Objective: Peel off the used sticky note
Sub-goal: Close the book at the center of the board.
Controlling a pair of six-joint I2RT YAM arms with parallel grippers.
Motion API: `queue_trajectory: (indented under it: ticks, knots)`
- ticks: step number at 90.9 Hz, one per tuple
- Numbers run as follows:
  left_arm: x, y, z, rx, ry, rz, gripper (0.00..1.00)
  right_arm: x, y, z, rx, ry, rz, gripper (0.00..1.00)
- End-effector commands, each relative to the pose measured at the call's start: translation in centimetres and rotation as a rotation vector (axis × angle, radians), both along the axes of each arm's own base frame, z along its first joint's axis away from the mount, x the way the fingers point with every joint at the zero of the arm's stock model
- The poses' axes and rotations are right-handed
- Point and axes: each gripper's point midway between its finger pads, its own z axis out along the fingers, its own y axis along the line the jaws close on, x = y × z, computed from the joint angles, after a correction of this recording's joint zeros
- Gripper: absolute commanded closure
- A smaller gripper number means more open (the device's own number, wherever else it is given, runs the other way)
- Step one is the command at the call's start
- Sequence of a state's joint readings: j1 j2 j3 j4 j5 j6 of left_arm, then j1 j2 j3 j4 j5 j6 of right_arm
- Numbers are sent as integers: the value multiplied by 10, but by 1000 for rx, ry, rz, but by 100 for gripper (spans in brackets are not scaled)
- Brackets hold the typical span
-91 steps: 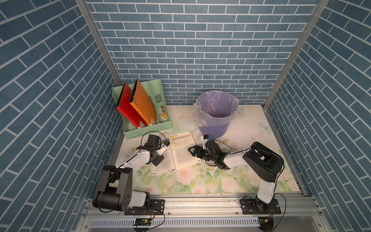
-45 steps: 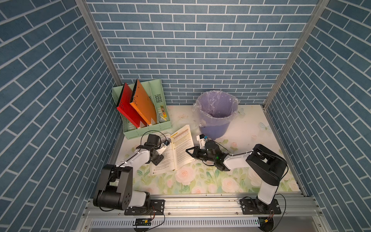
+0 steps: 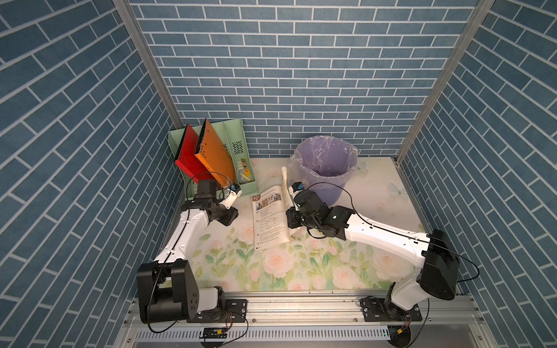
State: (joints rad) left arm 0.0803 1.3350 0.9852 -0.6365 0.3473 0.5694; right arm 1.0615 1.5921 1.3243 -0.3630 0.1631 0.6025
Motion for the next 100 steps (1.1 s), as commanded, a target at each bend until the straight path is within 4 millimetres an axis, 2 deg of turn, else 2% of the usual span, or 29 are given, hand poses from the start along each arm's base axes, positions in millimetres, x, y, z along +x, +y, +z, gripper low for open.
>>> queue_trajectory:
  ticks: [1, 5, 23, 29, 34, 41, 45, 52, 57, 63, 70, 73, 81, 89, 100]
  knots:
    - [-16, 3, -3, -37, 63, -8, 53, -7, -12, -7, -293, -108, 57, 100]
    - [-17, 6, -2, -37, 65, 1, 53, -12, -3, -17, -343, -110, 84, 100]
    - [-24, 22, 2, -19, 56, 22, 53, -39, 34, -92, -588, -88, 187, 100]
    - [-25, 27, 3, -11, 54, 26, 53, -49, 49, -105, -633, -104, 214, 100]
    - [-25, 31, 3, -3, 54, 31, 53, -57, 62, -114, -655, -106, 234, 89]
    - [-24, 34, 4, 2, 51, 35, 53, -68, 79, -120, -636, -96, 254, 65]
    - [-23, 35, 6, 2, 48, 37, 53, -74, 90, -119, -599, -83, 265, 55]
    - [-21, 35, 8, 0, 41, 36, 53, -88, 108, -117, -491, -29, 307, 46]
    - [-21, 34, 8, -2, 42, 35, 52, -95, 121, -103, -370, -10, 326, 38]
    - [-22, 33, 5, -9, 48, 31, 52, -95, 126, -84, -248, 15, 332, 32]
    - [-24, 32, -2, -17, 66, 27, 52, -87, 118, -66, -154, 34, 313, 30]
    - [-25, 30, -5, -23, 74, 25, 52, -77, 108, -58, -118, 38, 285, 30]
    - [-31, 22, -16, -32, 102, 1, 52, -51, 71, -57, -52, 70, 198, 30]
    - [-37, 9, -27, -15, 121, -32, 52, -28, 33, -67, 25, 118, 113, 31]
    - [-42, -15, -43, 2, 136, -80, 53, -13, -9, -86, 86, 167, 30, 31]
